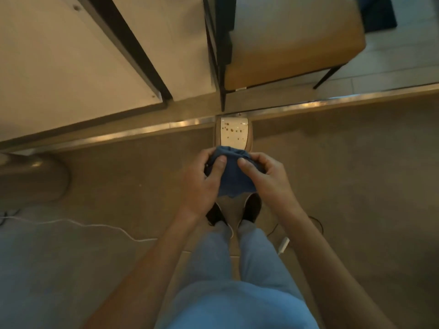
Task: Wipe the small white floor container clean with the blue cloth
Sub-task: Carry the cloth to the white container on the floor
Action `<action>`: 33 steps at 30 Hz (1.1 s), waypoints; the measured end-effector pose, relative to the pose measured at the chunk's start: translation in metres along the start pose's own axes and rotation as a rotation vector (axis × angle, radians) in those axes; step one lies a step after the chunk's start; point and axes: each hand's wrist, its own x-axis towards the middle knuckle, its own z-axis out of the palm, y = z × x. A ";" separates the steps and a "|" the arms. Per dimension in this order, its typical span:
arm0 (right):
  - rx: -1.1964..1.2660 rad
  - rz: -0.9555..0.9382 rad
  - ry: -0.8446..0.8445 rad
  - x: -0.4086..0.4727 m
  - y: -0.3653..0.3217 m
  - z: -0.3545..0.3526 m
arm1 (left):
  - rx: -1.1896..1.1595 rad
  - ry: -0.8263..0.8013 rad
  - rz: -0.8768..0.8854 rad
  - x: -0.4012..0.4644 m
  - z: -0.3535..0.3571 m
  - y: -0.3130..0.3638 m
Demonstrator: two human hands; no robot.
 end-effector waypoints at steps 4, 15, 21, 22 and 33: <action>-0.035 0.035 0.004 0.028 0.024 -0.004 | -0.044 0.008 -0.041 0.016 0.019 -0.022; -0.050 0.113 -0.030 0.103 0.103 -0.016 | -0.088 0.014 -0.093 0.072 0.070 -0.110; -0.049 0.125 -0.072 0.154 0.154 -0.012 | -0.089 0.049 -0.105 0.110 0.090 -0.169; -0.052 0.119 -0.082 0.165 0.165 -0.011 | -0.090 0.057 -0.104 0.117 0.094 -0.182; -0.047 0.047 -0.144 0.252 0.262 -0.006 | -0.126 0.181 -0.030 0.181 0.141 -0.297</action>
